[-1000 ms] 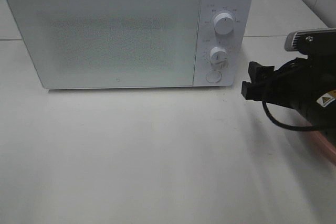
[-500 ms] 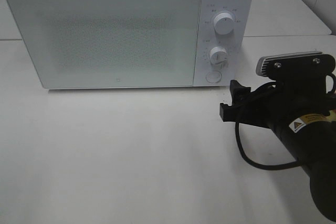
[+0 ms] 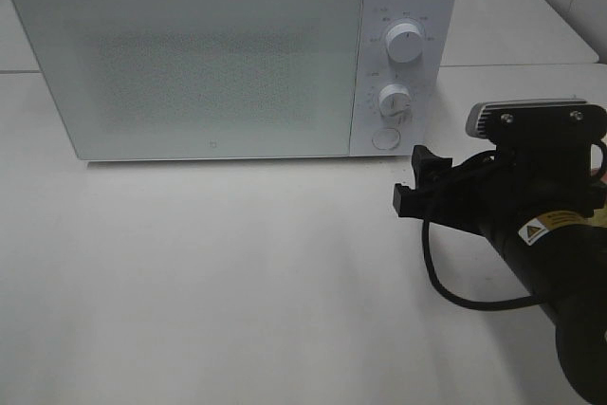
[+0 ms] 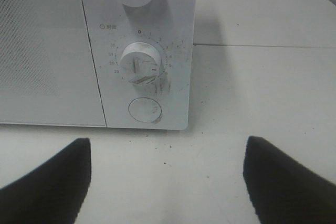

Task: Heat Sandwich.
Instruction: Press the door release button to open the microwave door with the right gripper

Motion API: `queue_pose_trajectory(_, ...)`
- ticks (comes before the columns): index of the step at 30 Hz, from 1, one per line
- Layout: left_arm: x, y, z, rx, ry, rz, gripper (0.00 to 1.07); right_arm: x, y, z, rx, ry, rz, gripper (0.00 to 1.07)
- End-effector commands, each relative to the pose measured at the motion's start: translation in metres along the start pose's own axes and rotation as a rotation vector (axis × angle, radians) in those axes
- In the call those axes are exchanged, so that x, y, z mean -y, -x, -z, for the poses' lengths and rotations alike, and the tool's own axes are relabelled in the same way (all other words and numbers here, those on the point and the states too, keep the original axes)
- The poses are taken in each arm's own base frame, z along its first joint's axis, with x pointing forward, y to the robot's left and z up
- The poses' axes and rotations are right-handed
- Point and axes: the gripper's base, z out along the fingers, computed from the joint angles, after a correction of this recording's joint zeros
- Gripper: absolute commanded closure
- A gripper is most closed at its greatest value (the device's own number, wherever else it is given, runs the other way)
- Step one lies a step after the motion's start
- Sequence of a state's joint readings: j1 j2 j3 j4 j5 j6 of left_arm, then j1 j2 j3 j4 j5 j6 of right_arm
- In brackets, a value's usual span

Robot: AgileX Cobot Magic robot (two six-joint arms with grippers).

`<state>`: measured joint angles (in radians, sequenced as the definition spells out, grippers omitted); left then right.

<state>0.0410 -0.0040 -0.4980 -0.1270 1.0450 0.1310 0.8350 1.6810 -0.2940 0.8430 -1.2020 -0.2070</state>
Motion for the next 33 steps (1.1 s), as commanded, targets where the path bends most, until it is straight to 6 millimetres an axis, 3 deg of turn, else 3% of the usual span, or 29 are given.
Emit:
queue_pose_trajectory(1, 0.0010, -0.0007, 0.0035, 0.042, -0.003, 0.008, 0.05, -0.0003, 0.0012, 0.0013, 0.013, 0.003, -0.099, 0.31)
queue_pose_trajectory(4, 0.0010, -0.0007, 0.0035, 0.042, -0.003, 0.008, 0.05, -0.0003, 0.0011, 0.0013, 0.012, 0.005, -0.331, 0.31)
queue_pose_trajectory(6, 0.0010, -0.0007, 0.0035, 0.042, -0.003, 0.008, 0.05, -0.0003, 0.0011, 0.0013, 0.012, 0.005, -0.387, 0.31)
queue_pose_trajectory(7, 0.0010, -0.0007, 0.0035, 0.042, -0.003, 0.008, 0.05, -0.0004, 0.0011, 0.0013, 0.011, 0.007, -0.534, 0.31)
queue_pose_trajectory(10, 0.0010, -0.0007, 0.0035, 0.042, -0.003, 0.008, 0.05, -0.0004, 0.0011, 0.0013, 0.011, 0.008, -0.685, 0.31)
queue_pose_trajectory(12, 0.0010, -0.0007, 0.0035, 0.042, -0.003, 0.008, 0.05, -0.0004, 0.0011, 0.0013, 0.010, 0.009, -0.884, 0.31)
queue_pose_trajectory(14, 0.0010, -0.0007, 0.0035, 0.042, -0.003, 0.008, 0.05, -0.0004, 0.0011, 0.0013, 0.010, 0.009, -0.936, 0.31)
queue_pose_trajectory(17, 0.0010, -0.0007, 0.0035, 0.042, -0.003, 0.008, 0.05, -0.0004, 0.0011, 0.0013, 0.009, 0.010, -1.157, 0.32)
queue_pose_trajectory(23, 0.0010, -0.0007, 0.0035, 0.042, -0.003, 0.008, 0.05, -0.0004, 0.0011, 0.0013, 0.008, 0.011, -1.340, 0.39)
queue_pose_trajectory(27, 0.0010, -0.0007, 0.0035, 0.042, -0.003, 0.008, 0.05, -0.0004, 0.0011, 0.0013, 0.008, 0.012, -1.462, 0.59)
queue_pose_trajectory(28, 0.0010, -0.0007, 0.0035, 0.042, -0.003, 0.008, 0.05, -0.0004, 0.0011, 0.0013, 0.008, 0.012, -1.462, 0.59)
queue_pose_trajectory(29, 0.0010, -0.0007, 0.0035, 0.042, -0.003, 0.008, 0.05, -0.0004, 0.0011, 0.0013, 0.008, 0.012, -1.469, 0.72)
queue_pose_trajectory(32, 0.0010, -0.0007, 0.0035, 0.042, -0.003, 0.008, 0.05, -0.0004, 0.0011, 0.0013, 0.008, 0.012, -1.468, 0.92)
queue_pose_trajectory(33, 0.0010, -0.0007, 0.0035, 0.042, -0.003, 0.008, 0.05, -0.0004, 0.0011, 0.0013, 0.008, 0.012, -1.468, 0.92)
